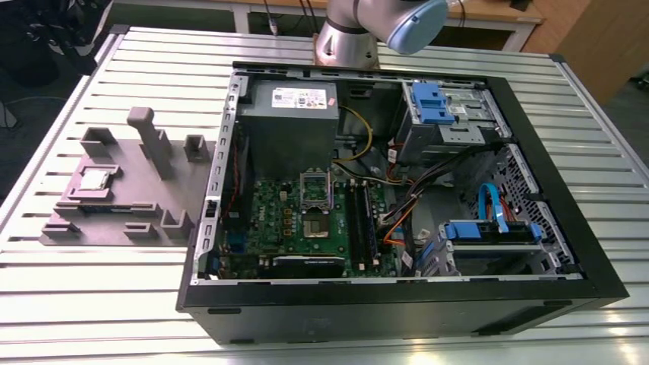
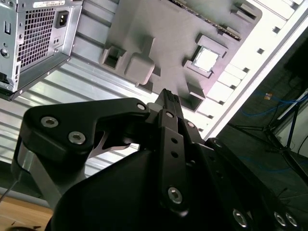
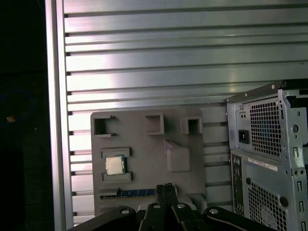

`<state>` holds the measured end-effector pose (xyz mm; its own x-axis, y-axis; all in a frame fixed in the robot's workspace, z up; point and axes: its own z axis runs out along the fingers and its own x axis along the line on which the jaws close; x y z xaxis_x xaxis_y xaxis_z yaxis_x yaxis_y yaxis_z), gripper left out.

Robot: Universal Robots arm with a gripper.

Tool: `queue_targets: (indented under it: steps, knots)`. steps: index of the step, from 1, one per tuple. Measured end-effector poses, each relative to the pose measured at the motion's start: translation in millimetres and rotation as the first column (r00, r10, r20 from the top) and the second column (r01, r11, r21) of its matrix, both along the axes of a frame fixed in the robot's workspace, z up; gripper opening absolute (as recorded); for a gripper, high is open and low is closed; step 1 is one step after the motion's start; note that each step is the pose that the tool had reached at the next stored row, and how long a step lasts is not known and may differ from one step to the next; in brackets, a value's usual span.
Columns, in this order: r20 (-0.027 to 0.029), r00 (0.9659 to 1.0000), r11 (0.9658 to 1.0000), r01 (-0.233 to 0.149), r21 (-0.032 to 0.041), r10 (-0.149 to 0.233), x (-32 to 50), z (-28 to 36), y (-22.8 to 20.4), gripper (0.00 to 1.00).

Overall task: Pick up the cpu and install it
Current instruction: 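Reach for the cpu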

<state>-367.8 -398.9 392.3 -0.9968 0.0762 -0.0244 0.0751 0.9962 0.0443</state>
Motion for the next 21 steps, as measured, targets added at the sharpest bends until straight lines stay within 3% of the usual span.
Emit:
queue_targets:
  steps: [21]
  knots:
    - [-0.0002, 1.0, 1.0, 0.0, 0.0005, 0.0, -4.0, -0.3, 0.0, 0.11]
